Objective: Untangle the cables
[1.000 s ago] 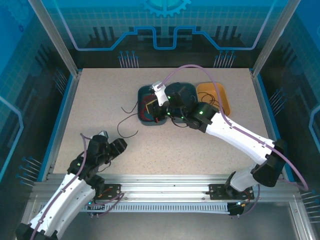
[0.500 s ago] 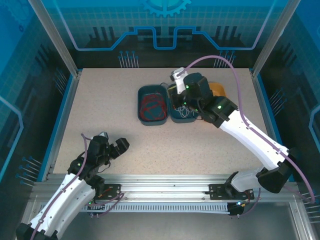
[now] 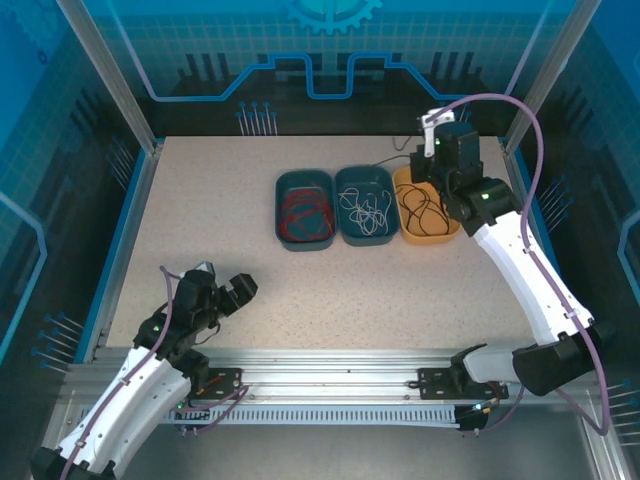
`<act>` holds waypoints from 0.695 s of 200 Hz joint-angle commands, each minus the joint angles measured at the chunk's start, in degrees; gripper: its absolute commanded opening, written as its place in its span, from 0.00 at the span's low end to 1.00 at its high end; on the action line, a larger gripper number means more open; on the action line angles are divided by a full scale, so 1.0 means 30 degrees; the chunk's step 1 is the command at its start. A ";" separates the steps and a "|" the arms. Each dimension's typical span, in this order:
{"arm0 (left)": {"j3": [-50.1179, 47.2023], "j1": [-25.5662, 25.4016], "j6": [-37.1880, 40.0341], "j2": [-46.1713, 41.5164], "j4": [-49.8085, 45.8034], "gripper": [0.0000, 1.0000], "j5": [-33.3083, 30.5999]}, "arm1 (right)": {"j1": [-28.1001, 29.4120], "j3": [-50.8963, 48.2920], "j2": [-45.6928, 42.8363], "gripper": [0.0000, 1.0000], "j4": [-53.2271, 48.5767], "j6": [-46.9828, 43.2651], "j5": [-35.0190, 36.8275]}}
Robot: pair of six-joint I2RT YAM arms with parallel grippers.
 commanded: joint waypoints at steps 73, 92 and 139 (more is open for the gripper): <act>0.0509 -0.0006 0.0437 -0.0226 -0.0868 0.99 -0.0552 | -0.3487 -0.1510 0.1533 0.01 0.1682 -0.1968 0.1585; 0.0388 -0.0008 0.0353 -0.0242 -0.0837 0.99 -0.0592 | -0.3997 -0.1589 0.1628 0.01 0.1752 -0.2206 0.1461; 0.0440 -0.0008 0.0287 -0.0242 -0.0832 0.99 -0.0641 | -0.4464 -0.1981 0.2146 0.01 0.1832 -0.2599 0.0864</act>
